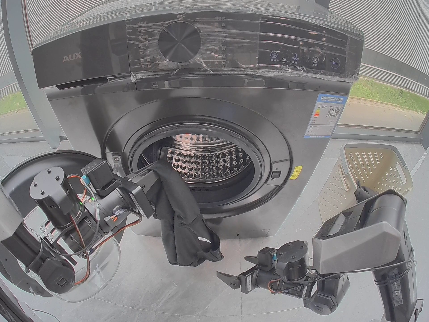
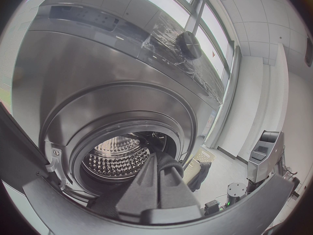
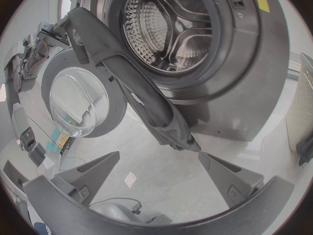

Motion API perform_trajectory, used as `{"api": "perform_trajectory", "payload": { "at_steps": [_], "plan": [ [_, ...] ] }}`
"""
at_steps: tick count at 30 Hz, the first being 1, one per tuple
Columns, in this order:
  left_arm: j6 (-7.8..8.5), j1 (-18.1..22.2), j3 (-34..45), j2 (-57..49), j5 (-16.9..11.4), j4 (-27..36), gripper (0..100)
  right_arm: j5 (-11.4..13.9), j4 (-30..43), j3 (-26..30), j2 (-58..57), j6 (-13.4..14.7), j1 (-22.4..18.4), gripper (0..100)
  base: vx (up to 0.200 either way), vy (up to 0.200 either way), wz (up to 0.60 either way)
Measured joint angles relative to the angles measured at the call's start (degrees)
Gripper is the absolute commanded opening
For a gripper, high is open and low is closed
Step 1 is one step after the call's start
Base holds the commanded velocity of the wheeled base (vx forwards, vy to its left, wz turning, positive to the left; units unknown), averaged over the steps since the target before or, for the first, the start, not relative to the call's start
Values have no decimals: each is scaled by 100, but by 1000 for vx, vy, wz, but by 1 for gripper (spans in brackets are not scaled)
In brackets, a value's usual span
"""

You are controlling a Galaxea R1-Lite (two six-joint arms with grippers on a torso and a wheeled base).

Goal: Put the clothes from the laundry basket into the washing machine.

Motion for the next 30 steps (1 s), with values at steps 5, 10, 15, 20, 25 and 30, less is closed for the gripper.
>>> {"api": "perform_trajectory", "payload": {
  "at_steps": [5,10,15,20,25,30],
  "plan": [
    [-5,27,-28,28,0,-2,0,-5,4,-488,105,-13,90,100,0,0,0],
    [-7,74,-37,24,-4,-2,0,0,11,-1025,390,-54,116,100,0,0,0],
    [-9,96,-37,9,-9,-5,0,-2,15,-1298,712,-84,116,100,0,0,0],
    [-11,96,-37,-5,-9,-6,0,-30,39,-1659,959,-139,102,100,0,0,0],
    [-13,96,-11,-35,-9,-5,0,-63,257,-2242,1224,-317,33,100,0,0,0],
    [-11,94,7,-80,-2,0,0,-60,466,-2544,1354,-344,-4,100,0,0,0]
  ]
}}
